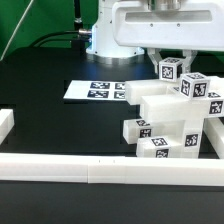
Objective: Assemble chair
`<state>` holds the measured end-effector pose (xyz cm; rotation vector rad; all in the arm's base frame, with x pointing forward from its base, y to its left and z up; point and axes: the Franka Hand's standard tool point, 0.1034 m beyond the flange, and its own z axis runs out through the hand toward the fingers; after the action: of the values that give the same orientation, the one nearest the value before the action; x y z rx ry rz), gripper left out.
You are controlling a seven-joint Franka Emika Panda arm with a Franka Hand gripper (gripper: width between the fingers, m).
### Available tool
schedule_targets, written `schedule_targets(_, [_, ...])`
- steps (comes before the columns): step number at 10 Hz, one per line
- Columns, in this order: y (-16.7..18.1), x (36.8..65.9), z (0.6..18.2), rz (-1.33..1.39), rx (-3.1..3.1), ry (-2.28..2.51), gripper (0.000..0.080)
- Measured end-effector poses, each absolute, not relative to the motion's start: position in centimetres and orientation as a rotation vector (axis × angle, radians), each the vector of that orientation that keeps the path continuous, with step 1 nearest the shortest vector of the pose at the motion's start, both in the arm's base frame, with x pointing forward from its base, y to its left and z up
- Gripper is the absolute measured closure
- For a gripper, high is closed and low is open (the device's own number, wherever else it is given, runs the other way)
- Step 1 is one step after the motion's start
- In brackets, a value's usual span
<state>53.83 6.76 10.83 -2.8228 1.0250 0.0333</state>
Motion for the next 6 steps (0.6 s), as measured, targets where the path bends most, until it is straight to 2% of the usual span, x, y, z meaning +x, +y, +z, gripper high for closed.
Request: schedule_targets(6, [7.21, 53.77, 10.82, 0.076, -2.578, 1.547, 0.0533])
